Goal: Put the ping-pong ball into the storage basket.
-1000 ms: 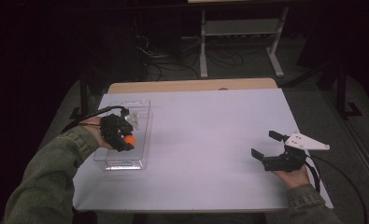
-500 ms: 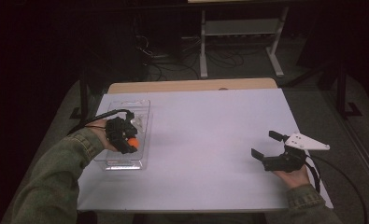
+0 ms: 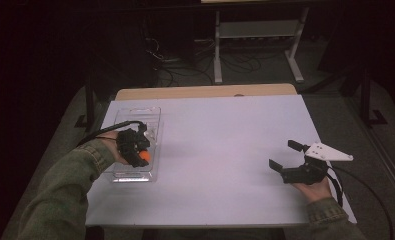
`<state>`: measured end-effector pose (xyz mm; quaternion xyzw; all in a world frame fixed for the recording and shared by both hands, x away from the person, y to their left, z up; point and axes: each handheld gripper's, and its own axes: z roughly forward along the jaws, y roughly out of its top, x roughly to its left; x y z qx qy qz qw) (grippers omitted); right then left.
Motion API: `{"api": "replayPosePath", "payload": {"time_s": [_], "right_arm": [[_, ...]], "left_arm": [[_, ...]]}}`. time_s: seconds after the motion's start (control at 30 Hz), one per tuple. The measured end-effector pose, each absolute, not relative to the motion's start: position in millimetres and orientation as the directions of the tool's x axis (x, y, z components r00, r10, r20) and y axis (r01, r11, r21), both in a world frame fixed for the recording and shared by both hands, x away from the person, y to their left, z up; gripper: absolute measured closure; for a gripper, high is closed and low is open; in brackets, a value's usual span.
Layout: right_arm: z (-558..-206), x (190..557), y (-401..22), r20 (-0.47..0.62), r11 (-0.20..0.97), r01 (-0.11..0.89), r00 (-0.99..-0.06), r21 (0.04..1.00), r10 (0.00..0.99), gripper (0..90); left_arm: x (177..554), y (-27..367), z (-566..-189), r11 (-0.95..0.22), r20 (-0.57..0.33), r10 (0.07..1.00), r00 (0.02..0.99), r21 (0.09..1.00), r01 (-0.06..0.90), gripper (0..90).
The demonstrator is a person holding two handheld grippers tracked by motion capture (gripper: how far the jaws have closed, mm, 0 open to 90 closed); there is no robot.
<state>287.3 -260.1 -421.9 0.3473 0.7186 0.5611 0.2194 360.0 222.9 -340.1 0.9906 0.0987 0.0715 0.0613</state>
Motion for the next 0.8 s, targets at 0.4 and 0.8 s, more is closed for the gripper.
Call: {"api": "replayPosePath", "payload": {"time_s": [0.4,0.8], "right_arm": [[-421,287,-261,0.072,0.128,0.247,-0.664,0.961,0.745,0.0],[-421,287,-261,0.071,0.128,0.247,-0.664,0.961,0.744,0.0]], "left_arm": [[366,220,-357,-0.973,0.101,0.209,0.973,0.118,0.197,50.5],[368,217,-366,-0.977,0.091,0.199,0.976,0.096,0.190,50.4]]}}
